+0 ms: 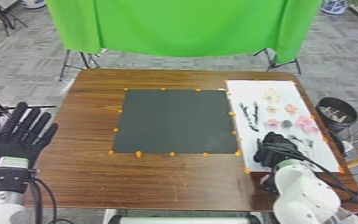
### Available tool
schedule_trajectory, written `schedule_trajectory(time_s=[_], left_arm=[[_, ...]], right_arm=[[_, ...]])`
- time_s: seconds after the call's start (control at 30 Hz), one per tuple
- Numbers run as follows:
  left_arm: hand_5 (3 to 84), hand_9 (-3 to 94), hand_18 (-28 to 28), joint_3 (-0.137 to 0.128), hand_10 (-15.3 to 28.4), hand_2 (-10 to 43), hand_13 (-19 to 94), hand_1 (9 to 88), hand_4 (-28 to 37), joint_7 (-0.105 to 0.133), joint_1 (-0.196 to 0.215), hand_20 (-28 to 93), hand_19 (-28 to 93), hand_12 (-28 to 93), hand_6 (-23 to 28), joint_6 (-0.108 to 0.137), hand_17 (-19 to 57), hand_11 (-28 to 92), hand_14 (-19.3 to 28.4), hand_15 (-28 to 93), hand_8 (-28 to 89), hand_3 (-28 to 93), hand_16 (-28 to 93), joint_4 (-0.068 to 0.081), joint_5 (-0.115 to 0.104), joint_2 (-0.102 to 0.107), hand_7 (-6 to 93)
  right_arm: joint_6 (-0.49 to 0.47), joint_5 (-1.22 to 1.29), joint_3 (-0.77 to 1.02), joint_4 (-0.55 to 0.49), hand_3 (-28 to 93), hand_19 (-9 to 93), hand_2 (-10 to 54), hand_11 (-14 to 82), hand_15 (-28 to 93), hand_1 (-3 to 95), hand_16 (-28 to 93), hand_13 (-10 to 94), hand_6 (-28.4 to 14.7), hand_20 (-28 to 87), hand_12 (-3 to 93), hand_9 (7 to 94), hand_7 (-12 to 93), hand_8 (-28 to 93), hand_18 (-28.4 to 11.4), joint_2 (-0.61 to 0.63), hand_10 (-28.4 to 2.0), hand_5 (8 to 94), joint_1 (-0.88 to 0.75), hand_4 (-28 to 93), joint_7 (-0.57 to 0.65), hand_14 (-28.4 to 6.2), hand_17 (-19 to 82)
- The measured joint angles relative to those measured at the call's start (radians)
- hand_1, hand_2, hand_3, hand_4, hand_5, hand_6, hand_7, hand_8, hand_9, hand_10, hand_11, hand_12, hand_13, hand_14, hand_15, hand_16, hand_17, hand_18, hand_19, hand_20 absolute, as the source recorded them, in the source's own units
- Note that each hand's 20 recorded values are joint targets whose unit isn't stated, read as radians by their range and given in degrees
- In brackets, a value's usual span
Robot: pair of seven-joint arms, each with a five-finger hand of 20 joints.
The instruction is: Arrange flowers
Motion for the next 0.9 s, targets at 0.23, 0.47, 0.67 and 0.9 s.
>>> schedule_trajectory(time_s=[0.23,0.47,0.67,0.9], left_arm=[[36.2,31.7,14.0,-0.003,15.5,15.5,21,24.7,-28.3,0.0,0.002,5,36,9,9.0,0.0,-9.0,15,15.8,29,-9,70,-8,0.0,-0.004,0.001,11.6],[36.3,31.8,13.6,-0.018,15.4,15.4,21,24.8,-28.3,0.003,0.008,5,35,9,9.0,0.001,-8.5,15,15.8,30,-9,70,-8,0.001,-0.009,0.002,11.5],[36.4,31.8,13.5,-0.014,15.6,15.4,21,24.8,-28.3,0.017,0.008,5,35,9,9.1,0.004,-8.4,15,15.8,30,-9,70,-8,0.002,-0.024,0.014,11.5],[36.6,32.0,13.3,-0.014,15.7,15.3,21,26.6,-28.3,0.015,0.006,5,35,9,9.1,0.02,-8.2,16,15.8,30,-9,70,-8,0.002,-0.024,0.018,11.8]], right_arm=[[0.155,-0.002,-0.002,-0.035,79,75,-9.5,11.1,25,54.7,48,93,1.1,20,45.4,93.7,69,14,-19.3,0.035,-6.1,63.6,-0.072,-14,-0.029,-2.2,43],[0.277,-0.004,-0.052,-0.081,78,74,-9.5,10.9,26,54.6,48,92,1.2,19,46.4,93.6,70,14,-18.5,0.068,-6.1,62.8,-0.086,-14,-0.095,-2.4,42],[0.366,-0.004,-0.22,-0.064,78,74,-9.5,10.9,27,54.5,48,91,1.5,19,46.7,93.5,70,14,-18.4,0.066,-5.9,62.4,0.066,-15,-0.187,-2.3,42],[0.321,0.138,-0.455,0.049,79,74,-9.5,11.1,27,54.8,47,91,1.3,20,46.3,93.4,70,14,-18.8,-0.027,-6.0,62.3,0.363,-16,-0.184,-2.3,42]])
